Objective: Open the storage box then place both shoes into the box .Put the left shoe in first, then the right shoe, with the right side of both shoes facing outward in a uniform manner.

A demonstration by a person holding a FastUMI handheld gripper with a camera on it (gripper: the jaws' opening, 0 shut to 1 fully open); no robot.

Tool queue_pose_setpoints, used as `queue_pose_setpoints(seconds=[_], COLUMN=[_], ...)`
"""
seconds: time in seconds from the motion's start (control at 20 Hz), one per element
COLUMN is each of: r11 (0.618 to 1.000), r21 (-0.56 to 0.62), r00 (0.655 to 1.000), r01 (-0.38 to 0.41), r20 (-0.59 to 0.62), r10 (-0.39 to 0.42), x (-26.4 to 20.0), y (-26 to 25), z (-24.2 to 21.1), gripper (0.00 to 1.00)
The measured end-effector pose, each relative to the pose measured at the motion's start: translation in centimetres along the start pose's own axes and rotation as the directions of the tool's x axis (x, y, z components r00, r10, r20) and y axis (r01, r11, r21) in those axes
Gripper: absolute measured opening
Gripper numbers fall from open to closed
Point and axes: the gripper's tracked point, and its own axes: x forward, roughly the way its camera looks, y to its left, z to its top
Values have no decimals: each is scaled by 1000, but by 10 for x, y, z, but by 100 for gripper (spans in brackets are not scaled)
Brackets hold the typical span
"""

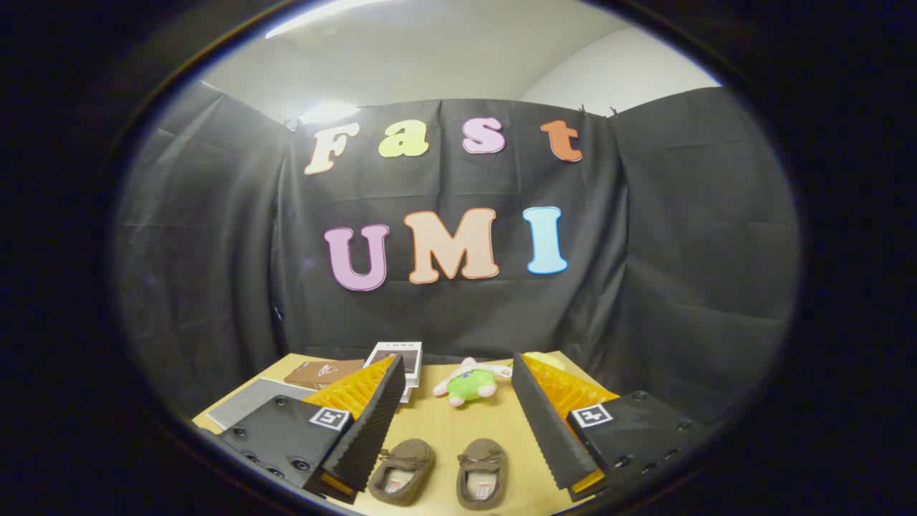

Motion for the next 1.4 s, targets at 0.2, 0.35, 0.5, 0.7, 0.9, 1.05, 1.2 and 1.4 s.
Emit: queue_pose_setpoints(seconds=[0.2, 0.35, 0.5, 0.7, 0.9, 1.05, 1.2, 1.4], r11=[1000, 1000, 1000, 1000, 1000, 999, 998, 997], r21=[11, 11, 16, 19, 24, 45, 66, 81], r00=[1000, 1000, 1000, 1000, 1000, 1000, 999, 998], r01=[-5, -11, -19, -21, -15, -11, -5, 5], r20=[-4, -7, -12, -18, -20, -25, -42, -57], r10=[5, 11, 19, 22, 16, 12, 7, 0], x=[0, 0, -2, -4, -7, -10, -14, -16], y=[3, 5, 7, 6, 3, 1, -2, -6], z=[-2, -4, -5, -8, -10, -14, -22, -28], gripper=[96, 96, 96, 96, 96, 96, 96, 96])
